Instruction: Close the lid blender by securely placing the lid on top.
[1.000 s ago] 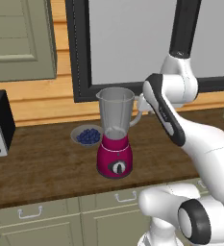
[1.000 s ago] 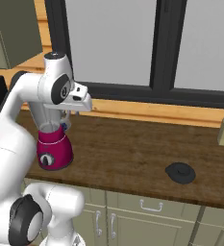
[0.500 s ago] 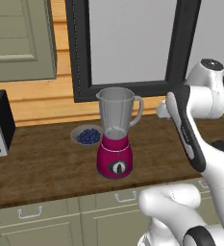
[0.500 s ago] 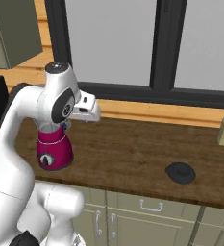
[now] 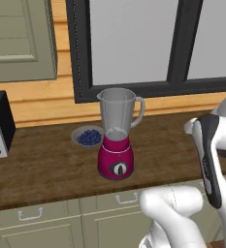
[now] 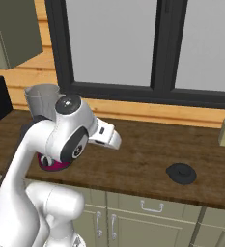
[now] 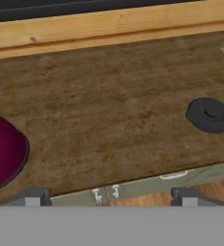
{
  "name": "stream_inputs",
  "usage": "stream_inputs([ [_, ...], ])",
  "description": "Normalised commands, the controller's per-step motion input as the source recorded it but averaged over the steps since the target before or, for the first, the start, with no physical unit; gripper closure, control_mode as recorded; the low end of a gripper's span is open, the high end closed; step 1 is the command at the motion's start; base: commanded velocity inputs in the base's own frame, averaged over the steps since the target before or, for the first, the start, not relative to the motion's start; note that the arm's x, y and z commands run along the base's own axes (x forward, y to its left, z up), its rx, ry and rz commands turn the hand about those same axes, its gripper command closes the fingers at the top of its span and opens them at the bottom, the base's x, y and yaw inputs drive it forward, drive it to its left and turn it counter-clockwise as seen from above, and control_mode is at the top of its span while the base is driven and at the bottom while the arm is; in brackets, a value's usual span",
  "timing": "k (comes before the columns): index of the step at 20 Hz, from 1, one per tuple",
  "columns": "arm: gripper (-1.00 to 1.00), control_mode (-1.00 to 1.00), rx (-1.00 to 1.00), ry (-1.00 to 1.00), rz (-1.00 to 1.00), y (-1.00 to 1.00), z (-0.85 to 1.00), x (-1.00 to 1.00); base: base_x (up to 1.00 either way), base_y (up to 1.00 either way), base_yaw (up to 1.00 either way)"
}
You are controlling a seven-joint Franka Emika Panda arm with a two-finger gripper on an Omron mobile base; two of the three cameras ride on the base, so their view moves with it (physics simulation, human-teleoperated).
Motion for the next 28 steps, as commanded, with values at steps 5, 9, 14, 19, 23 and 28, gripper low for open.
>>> stream_inputs([
  [5,-1.00,-1.00,0.00,0.00,-0.28,-0.83,-0.26,-0.09,0.00,0.00,0.00],
  [9,-1.00,-1.00,0.00,0.00,-0.19,-0.76,0.00,0.00,0.00,0.00,0.00],
  [14,-1.00,-1.00,0.00,0.00,-0.13,-0.71,0.00,0.00,0.00,0.00,0.00],
  [19,-1.00,-1.00,0.01,0.05,-0.02,-0.59,0.00,0.00,0.00,0.00,0.00],
  [23,-1.00,-1.00,0.06,0.07,0.00,-0.44,0.00,0.02,0.00,0.00,0.00],
  [28,-1.00,-1.00,0.11,0.07,0.00,-0.37,-0.03,0.14,0.00,0.00,0.00],
])
